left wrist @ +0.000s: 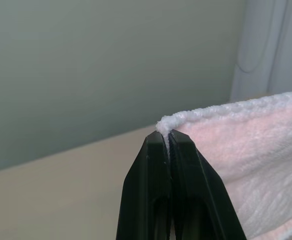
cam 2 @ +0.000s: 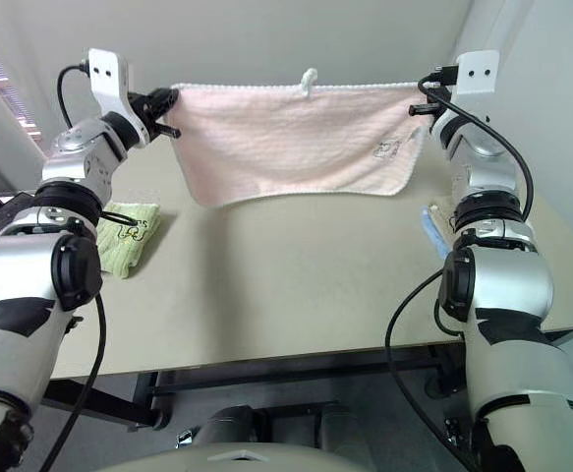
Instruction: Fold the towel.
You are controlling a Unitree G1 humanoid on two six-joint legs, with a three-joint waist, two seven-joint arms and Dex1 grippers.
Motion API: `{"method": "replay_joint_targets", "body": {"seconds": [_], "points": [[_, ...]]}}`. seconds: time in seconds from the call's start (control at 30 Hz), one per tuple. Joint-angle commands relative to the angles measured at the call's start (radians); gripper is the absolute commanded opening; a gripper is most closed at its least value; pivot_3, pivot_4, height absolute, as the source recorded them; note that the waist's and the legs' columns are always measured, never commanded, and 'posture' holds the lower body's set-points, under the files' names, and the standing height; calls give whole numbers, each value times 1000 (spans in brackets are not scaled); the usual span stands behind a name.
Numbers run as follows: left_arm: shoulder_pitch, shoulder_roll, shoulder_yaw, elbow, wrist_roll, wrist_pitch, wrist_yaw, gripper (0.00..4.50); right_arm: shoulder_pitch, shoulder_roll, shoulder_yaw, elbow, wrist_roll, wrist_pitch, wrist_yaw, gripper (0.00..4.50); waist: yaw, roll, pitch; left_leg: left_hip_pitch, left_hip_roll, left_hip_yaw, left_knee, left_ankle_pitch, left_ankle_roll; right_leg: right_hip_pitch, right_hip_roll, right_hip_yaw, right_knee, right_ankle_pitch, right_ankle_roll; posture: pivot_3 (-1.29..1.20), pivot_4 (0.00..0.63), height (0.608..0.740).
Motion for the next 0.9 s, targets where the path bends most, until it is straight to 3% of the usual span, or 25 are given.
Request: {"method": "replay_joint_targets", "body": {"seconds": [0.03,0.2,0.33,0.53,0.67,0.77,0.9], "points": [[-25,18,22,14,31,-51,35,13,-51,-13,-31,22,6,-62,8,0,1,0,0,0,0,0,0,0,0,0,0,0,0,0,0,0,0,730],[67,37,-1,1,63,-109,-93,13,21,-34,-30,-17,27,-82,187,0,1,0,0,0,0,1,3,0,0,1,0,0,0,0,1,0,0,730],[177,69,-20,-43,77,-206,-247,13,128,-61,-52,-163,81,-58,325,0,0,0,0,1,0,1,3,0,0,2,0,0,0,1,1,0,0,730],[367,145,41,-207,-20,-199,-480,13,458,-113,-92,-752,264,283,472,0,1,0,0,-4,0,0,3,-1,-2,-3,-2,0,1,1,1,0,0,730],[533,188,76,-453,-112,-72,-559,13,683,-163,-111,-1059,358,486,499,0,1,0,-1,-7,1,0,3,-2,-3,-7,-2,0,1,1,1,0,0,730],[738,240,93,-771,-204,115,-601,13,886,-204,-129,-1244,429,609,544,0,-1,0,-1,-7,1,0,3,-2,-3,-6,-2,0,1,0,1,0,0,730],[945,296,127,-1061,-296,306,-589,13,1061,-250,-163,-1389,488,693,570,0,2,1,-1,-6,1,0,3,-2,-3,-5,-3,0,0,0,-1,0,0,730]]}}
